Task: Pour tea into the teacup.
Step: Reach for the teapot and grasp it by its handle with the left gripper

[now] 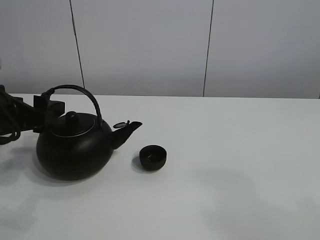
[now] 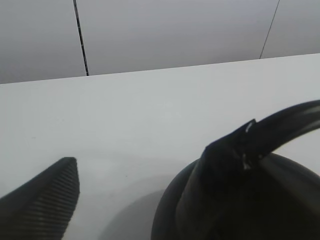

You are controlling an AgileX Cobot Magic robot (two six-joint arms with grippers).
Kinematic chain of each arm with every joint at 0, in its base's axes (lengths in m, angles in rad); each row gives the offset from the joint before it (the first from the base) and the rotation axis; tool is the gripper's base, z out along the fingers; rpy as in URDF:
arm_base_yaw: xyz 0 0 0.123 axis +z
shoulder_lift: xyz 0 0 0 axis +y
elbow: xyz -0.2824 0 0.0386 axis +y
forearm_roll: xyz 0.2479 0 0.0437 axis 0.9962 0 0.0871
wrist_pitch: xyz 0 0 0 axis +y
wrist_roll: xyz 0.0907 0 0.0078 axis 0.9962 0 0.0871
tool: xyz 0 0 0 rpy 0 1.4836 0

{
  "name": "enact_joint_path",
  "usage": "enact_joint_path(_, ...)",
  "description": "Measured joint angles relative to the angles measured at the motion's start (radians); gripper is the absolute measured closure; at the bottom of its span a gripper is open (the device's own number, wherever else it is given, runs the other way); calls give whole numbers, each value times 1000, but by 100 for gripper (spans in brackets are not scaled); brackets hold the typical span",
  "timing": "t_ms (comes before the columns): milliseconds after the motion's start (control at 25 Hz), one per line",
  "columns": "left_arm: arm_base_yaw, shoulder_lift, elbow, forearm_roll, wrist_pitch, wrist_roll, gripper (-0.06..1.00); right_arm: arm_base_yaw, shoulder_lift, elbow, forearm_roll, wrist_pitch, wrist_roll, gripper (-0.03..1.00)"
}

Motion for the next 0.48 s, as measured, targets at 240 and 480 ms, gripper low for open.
enact_joint_path(240, 0, 0, 0, 34, 1, 0, 61, 0, 0, 0, 0, 0, 0, 40)
enact_joint_path(480, -1, 0, 0, 56, 1, 10, 81, 0, 0, 0, 0, -1, 0, 40)
